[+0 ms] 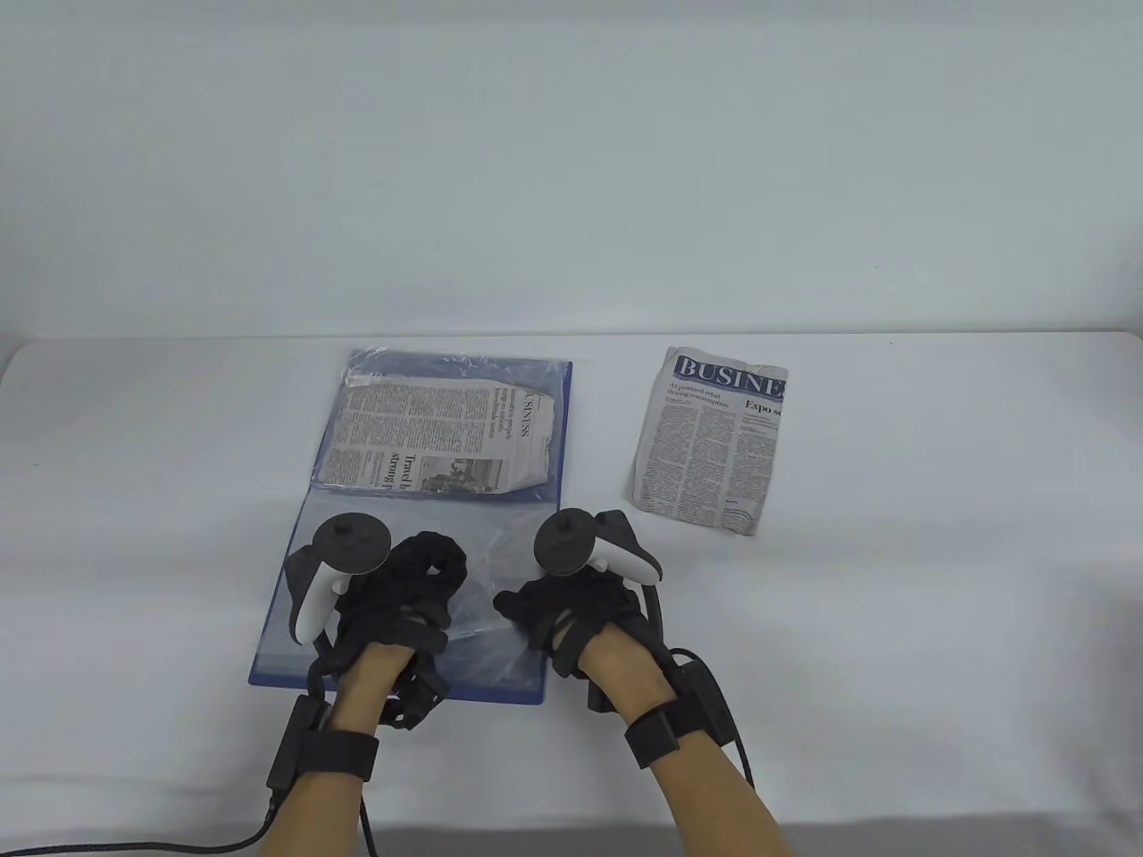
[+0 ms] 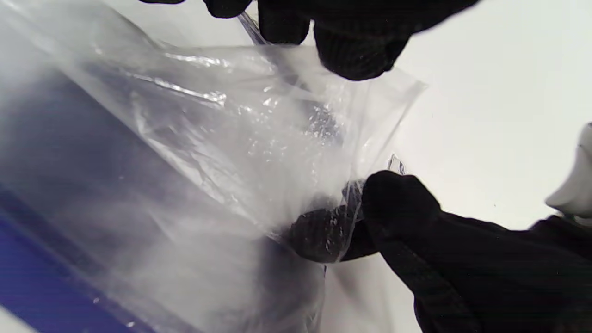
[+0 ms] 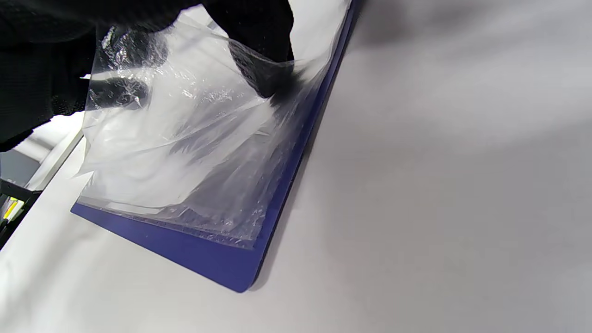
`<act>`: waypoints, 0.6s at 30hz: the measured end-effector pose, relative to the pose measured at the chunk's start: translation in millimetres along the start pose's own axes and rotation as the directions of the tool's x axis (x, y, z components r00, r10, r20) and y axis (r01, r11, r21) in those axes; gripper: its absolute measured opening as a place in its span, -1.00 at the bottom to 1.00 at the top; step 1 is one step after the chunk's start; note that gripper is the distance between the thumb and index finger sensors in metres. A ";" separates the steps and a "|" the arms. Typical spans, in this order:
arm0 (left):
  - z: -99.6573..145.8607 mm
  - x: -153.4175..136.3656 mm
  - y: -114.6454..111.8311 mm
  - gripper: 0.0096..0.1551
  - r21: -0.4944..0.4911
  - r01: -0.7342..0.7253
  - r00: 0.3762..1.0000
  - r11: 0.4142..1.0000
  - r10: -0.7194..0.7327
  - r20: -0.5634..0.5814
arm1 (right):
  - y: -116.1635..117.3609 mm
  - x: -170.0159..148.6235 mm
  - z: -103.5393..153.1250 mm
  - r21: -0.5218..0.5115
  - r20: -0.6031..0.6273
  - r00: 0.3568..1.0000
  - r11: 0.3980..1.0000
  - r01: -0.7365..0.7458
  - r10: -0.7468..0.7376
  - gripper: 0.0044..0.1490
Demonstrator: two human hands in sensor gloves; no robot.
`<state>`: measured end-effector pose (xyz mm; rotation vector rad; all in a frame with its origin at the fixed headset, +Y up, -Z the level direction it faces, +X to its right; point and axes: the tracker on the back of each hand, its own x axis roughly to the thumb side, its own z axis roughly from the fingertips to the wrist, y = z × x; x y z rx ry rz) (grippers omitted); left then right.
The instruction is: Insert newspapers into folder
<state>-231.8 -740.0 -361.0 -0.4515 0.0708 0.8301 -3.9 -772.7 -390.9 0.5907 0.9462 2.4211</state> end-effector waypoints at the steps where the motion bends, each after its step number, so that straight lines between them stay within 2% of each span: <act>1: 0.1 1.1 -1.6 -0.58 -0.004 0.014 1.000 1.000 -0.014 0.003 | -0.2 0.4 0.3 0.008 -0.004 1.000 1.000 -0.005 0.005 -0.18; 4: 0.4 3.8 -3.9 -0.58 -0.004 0.041 0.999 0.999 -0.041 0.008 | -8.3 1.3 3.8 -0.029 0.026 0.999 0.999 0.031 -0.030 -0.15; 8: -2.1 3.8 -3.3 -0.58 -0.018 0.045 0.999 0.999 -0.045 0.002 | -43.9 -9.9 26.6 -0.272 0.027 0.982 0.944 0.188 -0.188 -0.14; 10: -3.4 2.2 -3.1 -0.58 -0.020 0.039 0.999 0.999 -0.040 -0.011 | -62.1 -24.8 41.6 -0.364 -0.033 0.960 0.898 0.249 -0.279 -0.18; 13: -3.3 1.3 -5.0 -0.58 -0.027 0.032 0.999 0.999 -0.032 -0.008 | -85.1 -54.1 57.2 -0.491 -0.146 0.917 0.832 0.259 -0.372 -0.19; 14: -3.5 2.7 -5.9 -0.58 -0.031 0.037 0.999 0.999 -0.037 0.000 | -93.7 -70.6 61.6 -0.512 -0.222 0.887 0.823 0.248 -0.406 -0.22; 17: -3.9 6.3 -8.7 -0.58 -0.055 0.041 0.999 0.998 -0.040 0.021 | -101.6 -104.9 67.5 -0.509 -0.425 0.789 0.838 0.196 -0.443 -0.18; 18: -3.7 7.9 -9.9 -0.58 -0.056 0.045 0.999 0.997 -0.044 0.029 | -101.1 -121.3 68.8 -0.531 -0.516 0.734 0.837 0.130 -0.441 -0.13</act>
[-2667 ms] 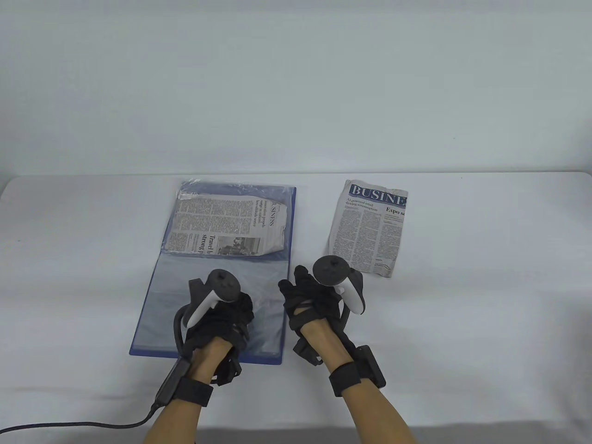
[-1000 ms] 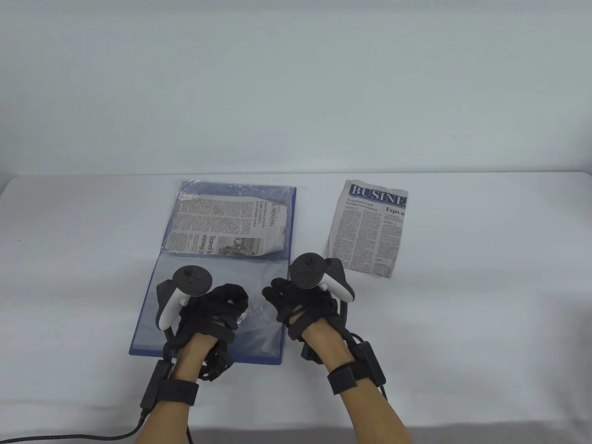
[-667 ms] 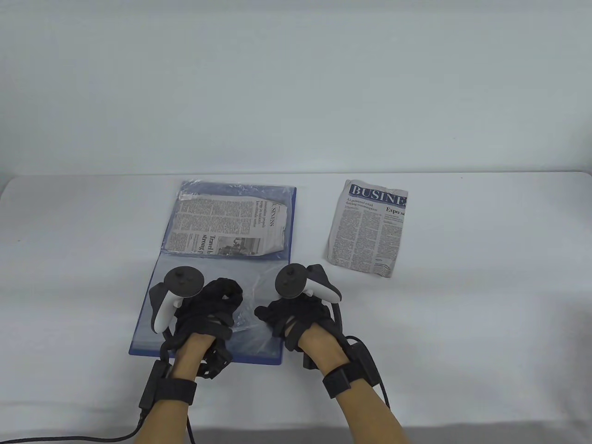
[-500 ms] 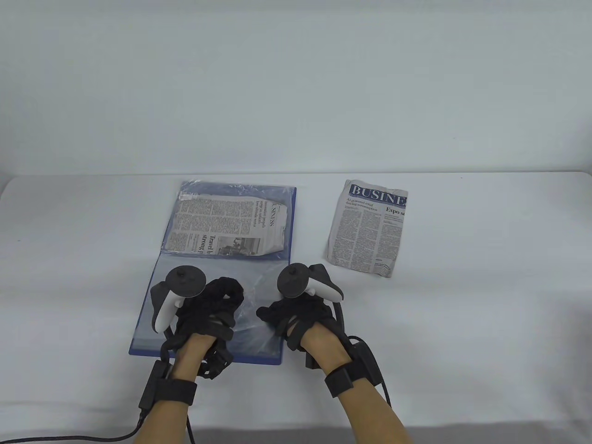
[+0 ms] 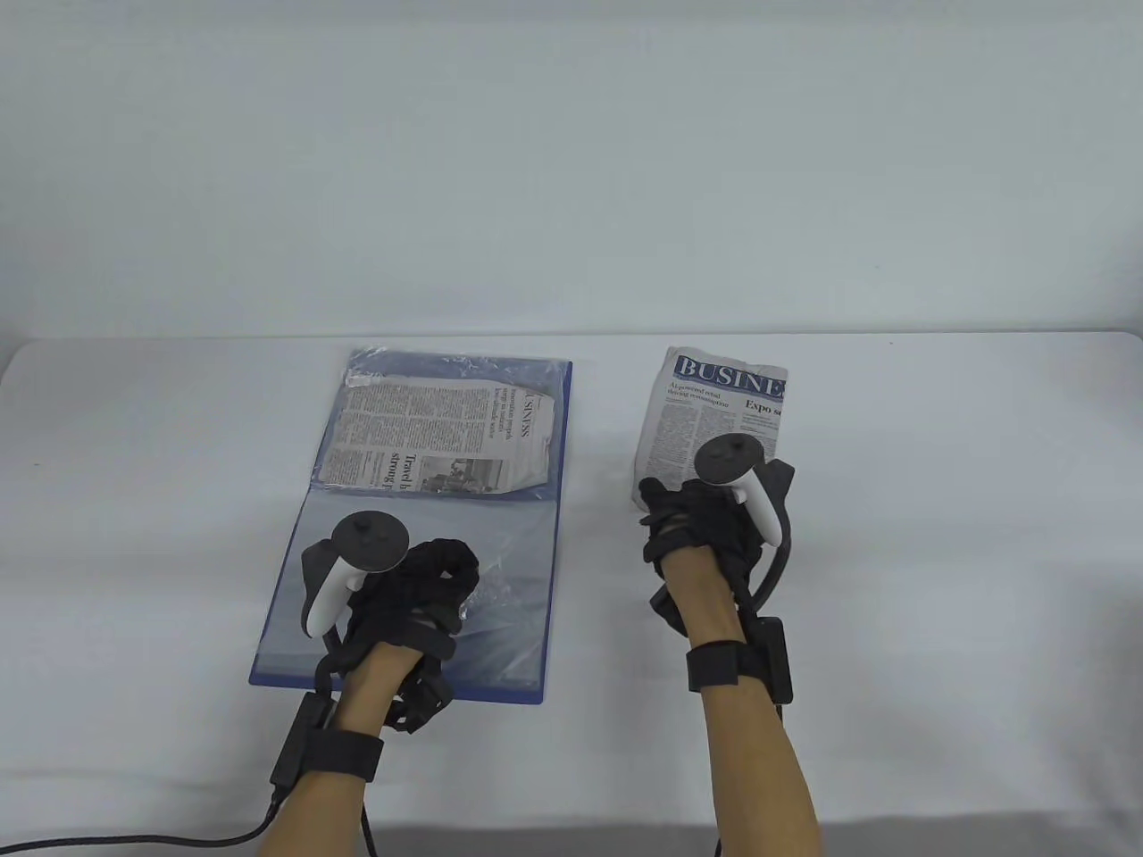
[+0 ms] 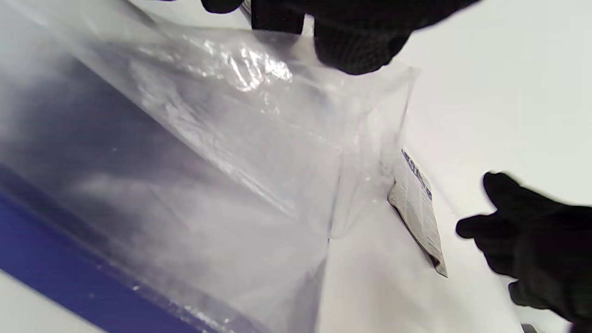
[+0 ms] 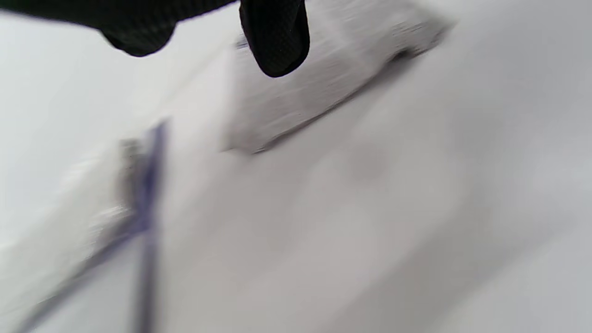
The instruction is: Insert newspapers into folder
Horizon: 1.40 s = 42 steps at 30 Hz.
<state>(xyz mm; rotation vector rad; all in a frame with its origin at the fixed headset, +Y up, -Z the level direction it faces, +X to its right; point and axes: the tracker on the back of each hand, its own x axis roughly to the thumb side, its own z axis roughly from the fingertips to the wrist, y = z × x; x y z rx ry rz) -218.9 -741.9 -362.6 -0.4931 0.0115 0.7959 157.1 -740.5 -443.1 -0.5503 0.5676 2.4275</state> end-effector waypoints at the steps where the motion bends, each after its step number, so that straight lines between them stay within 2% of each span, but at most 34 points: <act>1: 0.2 0.8 -0.6 -0.58 0.000 0.005 1.000 1.000 -0.005 0.002 | 0.0 -3.5 -2.6 -0.024 -0.033 0.999 1.000 -0.020 0.019 -0.10; 3: 0.7 2.4 -1.6 -0.58 0.000 0.035 0.999 0.999 -0.035 0.002 | 1.2 -21.2 -18.2 -0.090 -0.185 0.976 0.986 -0.137 0.119 0.09; 4: 0.8 2.6 -1.8 -0.58 0.000 0.042 0.999 0.999 -0.042 -0.001 | 0.4 -26.4 -23.0 -0.101 -0.213 0.969 0.983 -0.153 0.128 0.12; 5: 0.7 2.8 -1.9 -0.58 0.000 0.045 0.999 0.999 -0.045 -0.002 | -1.2 -35.1 -29.8 -0.121 -0.235 0.967 0.984 -0.133 0.102 0.12; 7: -0.8 1.8 -2.5 -0.58 -0.007 0.039 0.999 0.999 -0.039 -0.009 | 0.4 -45.9 -42.0 -0.206 -0.195 0.980 0.977 -0.064 0.023 0.10; 9: -4.0 -1.8 -3.7 -0.58 -0.046 0.027 0.999 0.999 -0.028 -0.019 | 4.7 -49.6 -53.1 -0.178 -0.181 0.983 0.982 -0.059 0.026 0.08; 11: -5.5 -5.6 -4.0 -0.58 -0.068 0.009 1.000 0.998 -0.011 -0.022 | 6.5 -49.9 -57.4 -0.136 -0.210 0.973 0.983 -0.122 0.091 -0.06; 13: -5.1 -6.8 -2.6 -0.58 -0.065 0.000 1.000 0.998 -0.001 -0.023 | 2.2 -48.0 -55.2 -0.163 -0.184 0.981 0.982 -0.099 0.068 -0.19; 16: -2.7 -4.5 0.5 -0.58 -0.042 -0.004 1.000 0.999 0.003 -0.010 | -8.0 -50.8 -48.4 -0.178 -0.185 0.974 0.970 -0.167 0.134 -0.38; 18: -1.6 -3.1 0.5 -0.58 -0.034 -0.004 1.000 0.999 0.004 0.003 | -12.2 -59.7 -45.2 -0.169 -0.165 0.983 0.979 -0.113 0.085 -0.48; 21: -1.9 -2.5 -1.3 -0.57 -0.038 0.005 1.000 0.999 -0.005 0.002 | -20.9 -75.0 -35.1 -0.148 -0.098 0.992 0.987 0.068 -0.083 -0.53; 24: -3.3 -0.7 -2.2 -0.57 -0.057 0.019 1.000 0.998 -0.019 -0.001 | -43.3 -82.9 -12.3 -0.184 -0.015 0.977 0.961 0.204 -0.211 -0.54; 28: 0.1 3.1 -1.8 -0.57 -0.035 0.035 0.999 0.999 -0.035 0.015 | -74.4 -89.2 26.8 -0.256 0.136 0.975 0.944 0.206 -0.176 -0.54; 29: 0.7 3.4 -1.7 -0.57 -0.029 0.037 0.999 0.999 -0.037 0.017 | -76.8 -90.8 30.8 -0.233 0.154 0.968 0.945 0.229 -0.196 -0.54; 32: 0.3 1.9 -0.2 -0.57 -0.012 0.021 1.000 1.000 -0.020 0.008 | -85.3 -95.9 55.7 -0.077 0.245 0.899 0.917 0.392 -0.364 -0.53; 35: 2.8 -1.5 3.9 -0.57 0.015 -0.028 1.000 1.000 0.028 0.012 | -85.7 -90.2 70.0 0.005 0.279 0.873 0.910 0.415 -0.399 -0.53; 39: 3.9 -6.5 8.3 -0.57 0.035 -0.067 0.998 0.997 0.067 0.008 | -63.7 -74.2 73.9 0.130 0.259 0.876 0.913 0.386 -0.407 -0.53; 42: 2.9 -11.5 6.6 -0.57 0.032 -0.078 0.997 0.996 0.078 -0.015 | -47.3 -65.3 69.7 0.183 0.244 0.890 0.920 0.346 -0.384 -0.53</act>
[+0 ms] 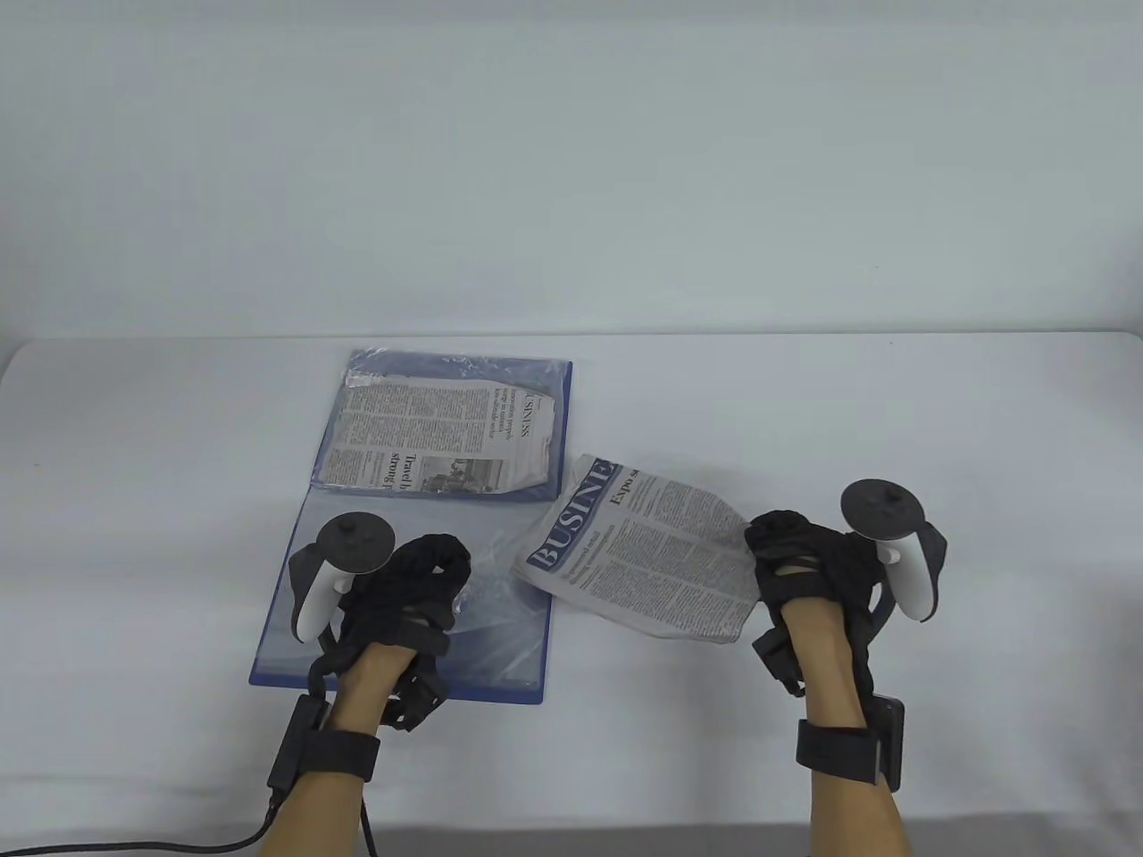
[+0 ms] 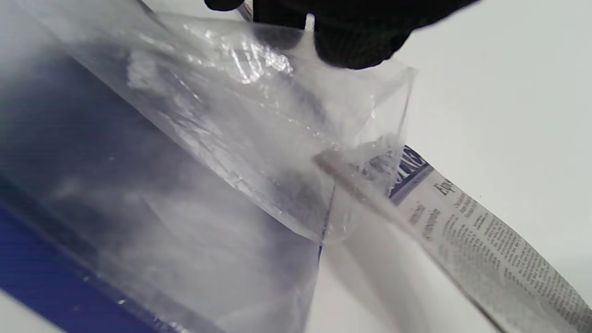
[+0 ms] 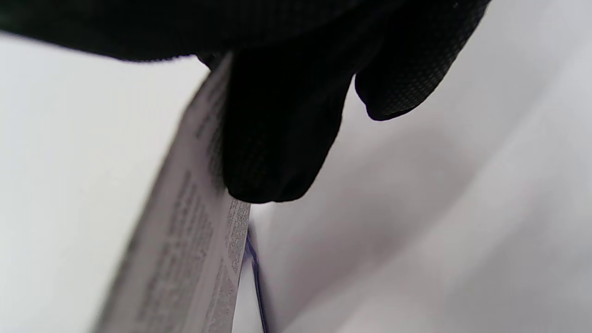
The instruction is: Insert newspapers into folder
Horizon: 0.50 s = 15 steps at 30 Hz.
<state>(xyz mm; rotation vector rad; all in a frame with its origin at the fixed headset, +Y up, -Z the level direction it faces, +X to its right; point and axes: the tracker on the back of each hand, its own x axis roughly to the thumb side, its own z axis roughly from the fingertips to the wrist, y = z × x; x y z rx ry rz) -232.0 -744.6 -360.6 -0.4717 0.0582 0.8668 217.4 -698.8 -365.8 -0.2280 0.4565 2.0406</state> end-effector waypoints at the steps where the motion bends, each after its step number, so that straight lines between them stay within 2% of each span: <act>1: -0.2 -1.4 -1.0 -0.57 -0.001 0.015 1.000 1.000 -0.015 -0.016 | 7.8 -1.4 -4.0 0.036 -0.016 1.000 0.999 0.001 -0.001 -0.52; 5: -0.5 0.9 -1.9 -0.57 0.008 0.059 0.998 0.998 -0.059 -0.021 | 25.7 -18.0 -16.6 0.210 -0.147 0.985 0.971 0.114 -0.084 -0.50; 10: 1.7 5.4 -0.4 -0.57 0.055 0.038 0.999 0.998 -0.038 0.000 | 16.4 -36.1 -17.7 0.278 -0.242 0.963 0.942 0.189 -0.122 -0.49; 13: 4.3 8.6 -0.4 -0.57 0.093 0.063 0.998 0.994 -0.063 0.000 | 11.9 -43.4 -18.5 0.332 -0.252 0.962 0.925 0.185 -0.102 -0.48; 15: 4.1 11.3 -2.2 -0.58 0.067 0.074 0.997 0.995 -0.075 0.021 | 14.4 -46.4 -23.3 0.327 -0.222 0.965 0.922 0.206 -0.137 -0.48</act>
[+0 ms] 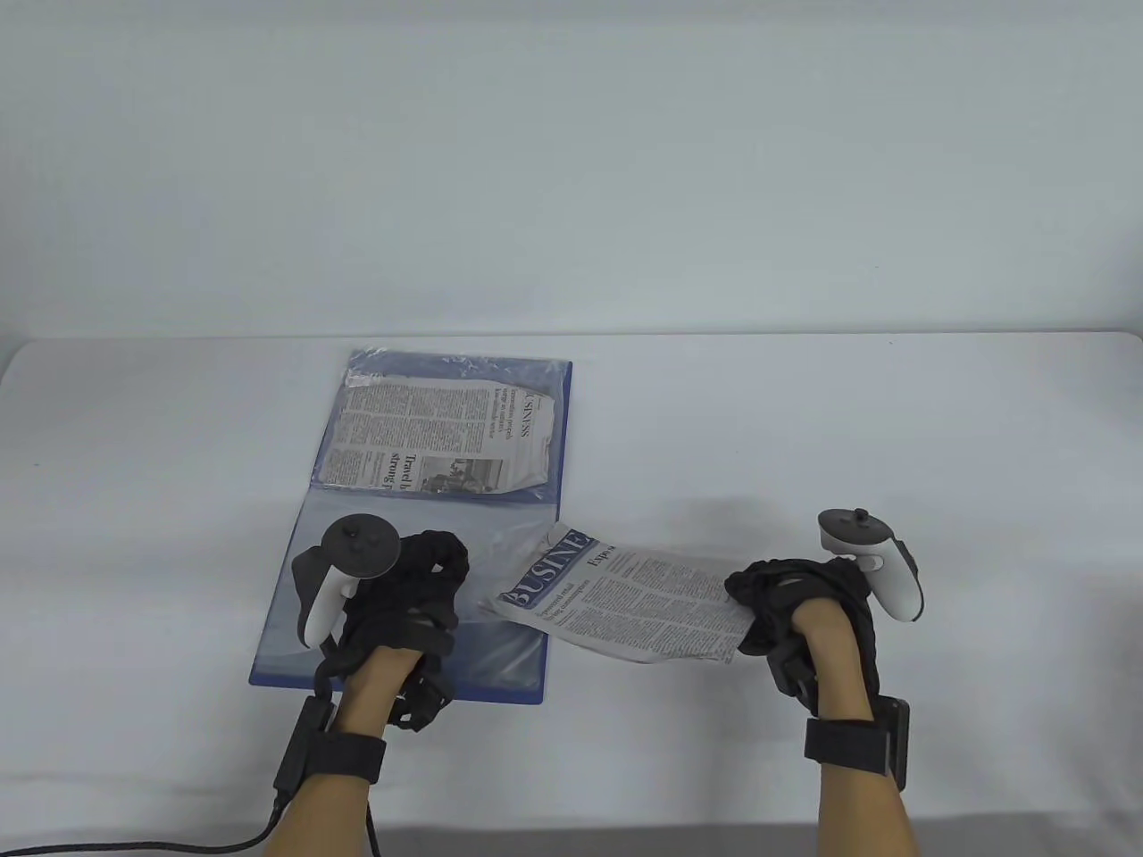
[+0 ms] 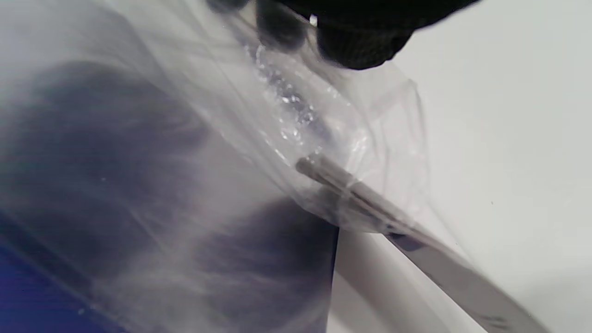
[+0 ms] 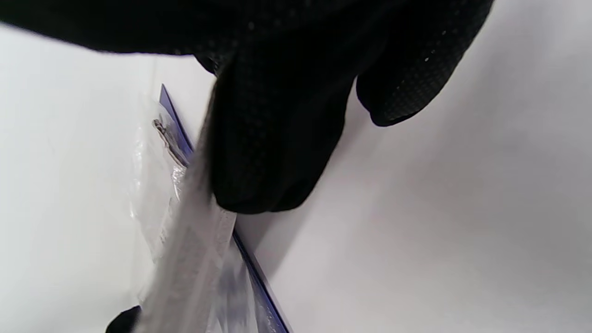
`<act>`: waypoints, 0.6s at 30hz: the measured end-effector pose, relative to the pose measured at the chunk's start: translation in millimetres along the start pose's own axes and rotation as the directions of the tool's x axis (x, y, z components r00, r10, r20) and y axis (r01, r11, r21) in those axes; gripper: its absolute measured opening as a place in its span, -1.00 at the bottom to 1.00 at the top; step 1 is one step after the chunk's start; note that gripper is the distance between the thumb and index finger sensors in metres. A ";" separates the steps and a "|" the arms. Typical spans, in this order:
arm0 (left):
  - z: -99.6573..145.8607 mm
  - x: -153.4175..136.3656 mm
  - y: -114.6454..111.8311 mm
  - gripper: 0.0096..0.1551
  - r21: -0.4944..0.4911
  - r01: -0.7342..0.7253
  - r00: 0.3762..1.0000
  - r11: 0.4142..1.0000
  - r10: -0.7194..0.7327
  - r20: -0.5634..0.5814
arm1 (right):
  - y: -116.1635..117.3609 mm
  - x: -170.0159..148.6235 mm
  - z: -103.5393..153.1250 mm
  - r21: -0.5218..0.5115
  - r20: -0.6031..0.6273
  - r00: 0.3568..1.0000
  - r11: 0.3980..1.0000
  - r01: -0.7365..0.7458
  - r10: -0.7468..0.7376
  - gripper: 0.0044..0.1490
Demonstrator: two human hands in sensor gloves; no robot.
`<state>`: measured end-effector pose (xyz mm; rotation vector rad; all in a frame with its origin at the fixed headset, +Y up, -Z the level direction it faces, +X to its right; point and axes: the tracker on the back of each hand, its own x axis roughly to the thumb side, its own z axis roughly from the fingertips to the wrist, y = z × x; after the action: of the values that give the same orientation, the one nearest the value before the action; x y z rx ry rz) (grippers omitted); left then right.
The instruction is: Insert newspapers into folder
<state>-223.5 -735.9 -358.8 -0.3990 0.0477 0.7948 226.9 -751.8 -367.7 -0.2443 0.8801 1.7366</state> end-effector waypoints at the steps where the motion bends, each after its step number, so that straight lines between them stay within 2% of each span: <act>1: -0.2 1.5 -0.8 -0.58 -0.014 0.009 1.000 1.000 -0.009 0.010 | 0.9 -0.6 -4.4 0.009 0.030 1.000 1.000 0.008 -0.008 -0.48; 6: 0.0 8.6 -4.1 -0.58 -0.072 0.076 0.996 0.995 -0.072 0.056 | 12.2 0.9 -14.5 0.021 0.048 0.999 1.000 0.003 -0.004 -0.48; 8: -1.0 10.3 -7.1 -0.58 -0.099 0.098 0.994 0.990 -0.093 0.057 | 17.7 4.3 -20.0 -0.022 0.127 0.992 1.000 0.021 -0.018 -0.45; 12: -2.9 11.0 -11.5 -0.58 -0.115 0.147 0.989 0.982 -0.143 0.043 | 29.3 9.9 -28.5 -0.091 0.196 0.980 0.995 0.038 -0.020 -0.43; 15: -4.0 10.1 -14.1 -0.58 -0.131 0.162 0.987 0.978 -0.159 0.035 | 43.9 16.9 -40.9 -0.093 0.184 0.982 0.995 -0.028 0.045 -0.42; 18: -2.3 9.9 -17.8 -0.58 -0.129 0.185 0.983 0.974 -0.182 0.038 | 54.0 24.7 -52.7 -0.039 0.135 0.986 0.995 -0.092 0.096 -0.37</act>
<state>-203.8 -741.2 -357.0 -0.5109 -0.0657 0.6218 155.9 -774.0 -395.3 -0.1047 0.7743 1.8332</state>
